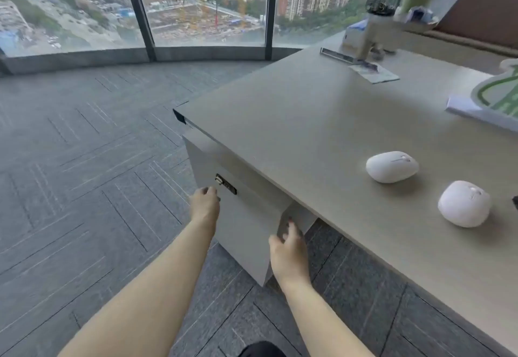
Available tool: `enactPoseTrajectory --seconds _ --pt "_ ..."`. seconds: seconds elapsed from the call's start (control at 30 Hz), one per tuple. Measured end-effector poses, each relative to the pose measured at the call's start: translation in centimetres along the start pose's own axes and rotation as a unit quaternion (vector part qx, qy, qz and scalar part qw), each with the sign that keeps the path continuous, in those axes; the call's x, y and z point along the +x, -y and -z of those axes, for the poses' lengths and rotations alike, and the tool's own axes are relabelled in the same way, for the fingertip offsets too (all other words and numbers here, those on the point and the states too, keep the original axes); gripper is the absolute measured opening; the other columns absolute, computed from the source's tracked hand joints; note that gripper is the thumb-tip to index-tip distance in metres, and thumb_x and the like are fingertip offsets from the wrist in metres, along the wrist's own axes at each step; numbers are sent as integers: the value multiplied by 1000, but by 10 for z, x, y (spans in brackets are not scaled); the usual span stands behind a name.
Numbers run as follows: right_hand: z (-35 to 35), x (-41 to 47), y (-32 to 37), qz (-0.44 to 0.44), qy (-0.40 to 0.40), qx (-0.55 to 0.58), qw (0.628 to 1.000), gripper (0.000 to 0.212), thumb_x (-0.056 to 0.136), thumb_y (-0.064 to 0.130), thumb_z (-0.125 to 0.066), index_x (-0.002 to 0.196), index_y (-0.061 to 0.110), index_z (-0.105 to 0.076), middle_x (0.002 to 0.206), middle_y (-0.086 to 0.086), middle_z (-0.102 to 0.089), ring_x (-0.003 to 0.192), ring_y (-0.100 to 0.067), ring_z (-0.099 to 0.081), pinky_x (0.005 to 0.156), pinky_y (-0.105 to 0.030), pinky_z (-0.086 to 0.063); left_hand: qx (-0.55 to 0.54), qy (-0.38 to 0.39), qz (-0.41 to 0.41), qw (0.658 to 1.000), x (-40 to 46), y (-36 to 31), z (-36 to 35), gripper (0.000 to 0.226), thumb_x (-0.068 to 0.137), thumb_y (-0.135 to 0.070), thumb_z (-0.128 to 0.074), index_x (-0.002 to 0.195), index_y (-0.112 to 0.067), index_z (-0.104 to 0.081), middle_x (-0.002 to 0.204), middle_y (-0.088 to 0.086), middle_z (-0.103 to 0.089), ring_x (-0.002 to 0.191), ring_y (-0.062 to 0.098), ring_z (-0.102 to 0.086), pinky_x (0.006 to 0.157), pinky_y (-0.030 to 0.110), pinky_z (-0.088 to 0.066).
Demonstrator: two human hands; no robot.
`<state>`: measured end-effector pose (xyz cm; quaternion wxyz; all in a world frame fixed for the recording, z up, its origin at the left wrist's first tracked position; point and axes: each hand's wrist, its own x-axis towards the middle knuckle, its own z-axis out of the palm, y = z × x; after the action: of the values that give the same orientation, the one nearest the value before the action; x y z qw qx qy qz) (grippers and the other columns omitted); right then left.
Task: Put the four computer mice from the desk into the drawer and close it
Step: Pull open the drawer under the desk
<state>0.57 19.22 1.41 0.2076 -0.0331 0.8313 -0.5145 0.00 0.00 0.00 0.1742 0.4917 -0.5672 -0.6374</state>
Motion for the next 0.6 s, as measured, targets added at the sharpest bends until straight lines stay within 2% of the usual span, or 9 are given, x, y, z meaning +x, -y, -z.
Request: enactPoseTrajectory --seconds 0.13,0.23,0.3,0.4,0.47,0.53,0.6 --pt "-10 18 -4 -15 -32 16 999 50 90 13 -49 140 13 -48 136 -6 -58 121 -19 -58 99 -34 -49 -98 -15 51 994 19 -14 -19 22 92 -22 -48 76 -11 -57 81 7 -62 81 26 -60 84 40 -53" --pt "-17 19 -11 -18 -50 14 998 44 87 11 -50 131 11 -56 128 -7 -64 114 -18 -63 94 -35 -53 -106 -53 70 990 30 -16 -27 29 89 -20 -52 62 -10 -55 59 8 -64 72 31 -60 81 48 -59" --pt "-18 19 -9 -18 -59 12 998 44 86 9 -51 130 11 -57 125 -6 -66 111 -18 -64 91 -32 -53 -119 -66 86 987 35 -17 -27 30 88 -15 -54 59 -8 -54 55 9 -60 78 32 -61 77 48 -59" --pt "-19 19 -7 -22 -60 11 998 44 84 8 -49 127 10 -59 121 -6 -68 107 -18 -66 89 -33 -55 -153 -41 123 980 42 -14 -25 26 86 -8 -61 62 -5 -51 66 10 -53 84 31 -58 77 49 -59" --pt "-19 17 -8 -23 -53 14 998 46 83 8 -47 128 11 -59 121 -4 -68 110 -18 -66 89 -33 -55 -159 -17 131 978 47 -12 -22 22 86 -6 -61 66 -5 -52 71 12 -55 83 31 -57 74 50 -59" --pt "-18 16 -8 -26 -49 11 998 47 82 9 -46 126 12 -59 120 -4 -69 111 -18 -66 89 -33 -55 -160 -14 137 978 52 -13 -21 5 85 -3 -57 85 0 -60 94 19 -65 87 34 -64 69 50 -60" --pt "-17 12 -9 -27 -40 5 999 44 81 8 -46 122 12 -62 118 -6 -70 107 -18 -67 88 -34 -56 -154 -11 143 978 55 -10 -17 23 84 -2 -53 105 4 -59 113 24 -64 94 38 -66 63 48 -60"
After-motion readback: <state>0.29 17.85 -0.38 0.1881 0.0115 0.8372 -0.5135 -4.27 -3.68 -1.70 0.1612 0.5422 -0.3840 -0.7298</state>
